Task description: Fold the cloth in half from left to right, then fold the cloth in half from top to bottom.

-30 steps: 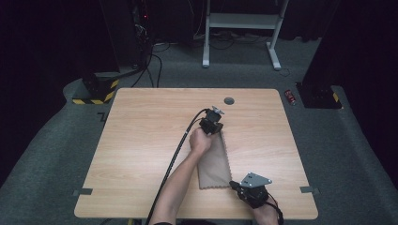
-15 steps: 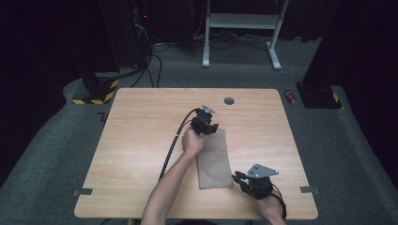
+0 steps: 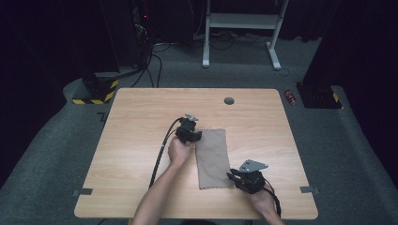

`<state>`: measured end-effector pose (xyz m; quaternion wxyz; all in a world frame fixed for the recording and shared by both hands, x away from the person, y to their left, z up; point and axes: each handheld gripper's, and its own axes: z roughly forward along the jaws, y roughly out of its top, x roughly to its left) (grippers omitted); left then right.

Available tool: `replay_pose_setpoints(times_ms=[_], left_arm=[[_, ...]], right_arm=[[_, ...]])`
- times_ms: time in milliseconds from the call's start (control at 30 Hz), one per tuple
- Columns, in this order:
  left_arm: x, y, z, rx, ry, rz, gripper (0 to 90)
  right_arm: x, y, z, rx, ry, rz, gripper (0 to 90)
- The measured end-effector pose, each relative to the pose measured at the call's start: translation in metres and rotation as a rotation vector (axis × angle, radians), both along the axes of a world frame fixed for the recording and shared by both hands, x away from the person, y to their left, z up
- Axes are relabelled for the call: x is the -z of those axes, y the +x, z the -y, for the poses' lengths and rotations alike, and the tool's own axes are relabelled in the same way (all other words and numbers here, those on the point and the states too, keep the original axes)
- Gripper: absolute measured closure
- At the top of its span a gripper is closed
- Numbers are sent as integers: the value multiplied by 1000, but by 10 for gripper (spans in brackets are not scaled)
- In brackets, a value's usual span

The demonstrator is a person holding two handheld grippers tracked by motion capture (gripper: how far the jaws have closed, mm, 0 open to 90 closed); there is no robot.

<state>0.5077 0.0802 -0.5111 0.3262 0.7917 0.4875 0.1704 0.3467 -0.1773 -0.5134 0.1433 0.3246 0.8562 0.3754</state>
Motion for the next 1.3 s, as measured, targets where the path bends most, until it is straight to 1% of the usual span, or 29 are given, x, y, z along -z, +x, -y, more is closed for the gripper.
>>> replay_pose_setpoints(times_ms=[33, 67, 100, 133, 167, 200, 233, 300, 333, 400, 433, 500, 600, 733, 833, 900, 933, 967, 1000, 1033, 1100, 1167, 1200, 1300], left_arm=[[1, 0, 1, 0, 0, 1, 631], [2, 0, 2, -2, 12, 9, 651], [2, 0, 3, 0, 6, 7, 681], [1, 1, 2, 3, 11, 4, 723], [1, 1, 3, 9, 7, -2, 756], [1, 1, 3, 20, 9, -4, 785], [0, 1, 4, 30, 9, -7, 833], [0, 2, 7, 46, 30, -3, 879], [-1, 3, 7, 52, 38, -1, 884], [-2, 5, 6, 59, 39, -9, 889], [-2, 6, 5, 58, 33, -15, 890], [-2, 8, 4, 54, 41, -8, 891], [-1, 12, 2, 53, 36, -9, 892], [-1, 18, 1, 55, 62, 6, 893], [-2, 21, 0, 51, 72, 12, 892], [-2, 21, -3, 50, 65, 11, 889], [-2, 20, -3, 51, 62, 16, 884], [-3, 18, -4, 47, 60, 29, 874], [-4, 17, -5, 52, 56, 31, 839], [-6, 15, -5, 58, 41, 31, 811], [-9, 9, -8, 68, 20, 40, 737], [-12, 1, -10, 75, -9, 36, 665], [-13, -4, -12, 81, -9, 43, 645], [-16, -22, -17, 95, -26, 47, 591]], right_arm=[[0, 0, 0, 4, 2, -4, 735], [0, 0, 1, 7, 2, -4, 735], [0, 0, 2, 9, 2, -8, 736], [0, 0, 2, 9, 2, -12, 736], [1, 0, 2, 9, 0, -14, 736], [1, 0, 2, 9, -2, -18, 736], [1, 0, 1, 5, -7, -18, 736], [2, 0, 0, 2, -11, -20, 736], [3, 1, 0, 1, -14, -23, 735], [4, 2, -1, 1, -16, -27, 733], [4, 2, -1, 2, -18, -31, 731], [4, 2, -2, 6, -18, -34, 725], [5, 2, -4, 5, -17, -35, 718], [5, 3, -6, 0, -16, -35, 712], [5, 3, -9, 2, -14, -36, 707], [5, 4, -11, 0, -17, -33, 701], [5, 5, -12, -1, -20, -34, 696], [5, 5, -12, -1, -20, -31, 694], [5, 6, -12, 3, -18, -31, 692], [5, 6, -12, 5, -16, -32, 692], [5, 7, -12, 12, -11, -34, 691], [6, 7, -12, 13, -10, -32, 687], [6, 7, -11, 13, -11, -31, 686], [5, 8, -10, 14, -12, -29, 682]])
